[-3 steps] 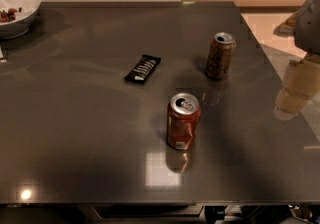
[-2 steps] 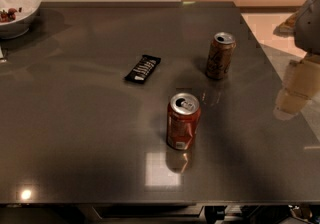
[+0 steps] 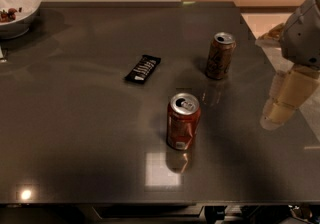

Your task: Move coke can near rxbar chocolate

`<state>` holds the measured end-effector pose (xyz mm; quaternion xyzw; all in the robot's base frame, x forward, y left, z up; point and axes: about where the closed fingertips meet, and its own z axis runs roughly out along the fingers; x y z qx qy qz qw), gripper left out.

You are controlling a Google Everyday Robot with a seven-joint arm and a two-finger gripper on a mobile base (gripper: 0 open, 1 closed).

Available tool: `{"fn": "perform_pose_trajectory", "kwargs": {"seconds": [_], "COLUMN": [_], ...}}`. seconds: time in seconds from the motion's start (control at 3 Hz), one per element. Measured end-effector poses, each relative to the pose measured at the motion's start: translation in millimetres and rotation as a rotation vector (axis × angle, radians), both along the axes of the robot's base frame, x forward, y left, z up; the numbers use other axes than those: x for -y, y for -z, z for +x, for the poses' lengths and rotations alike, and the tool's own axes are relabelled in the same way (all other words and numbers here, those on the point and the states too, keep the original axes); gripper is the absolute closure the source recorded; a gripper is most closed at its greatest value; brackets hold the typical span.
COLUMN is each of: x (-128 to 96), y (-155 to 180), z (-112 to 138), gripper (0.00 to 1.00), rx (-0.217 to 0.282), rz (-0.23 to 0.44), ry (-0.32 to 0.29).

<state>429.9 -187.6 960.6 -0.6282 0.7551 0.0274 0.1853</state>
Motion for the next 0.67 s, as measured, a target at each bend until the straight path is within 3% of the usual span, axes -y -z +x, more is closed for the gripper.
{"fn": "perform_pose_trajectory", "kwargs": {"seconds": [0.67], "x": [-48.7], "y": [29.7], "z": [-20.1], "gripper": [0.0], "rx": [-0.026], "rz": [0.186], "ry": [-0.137]}}
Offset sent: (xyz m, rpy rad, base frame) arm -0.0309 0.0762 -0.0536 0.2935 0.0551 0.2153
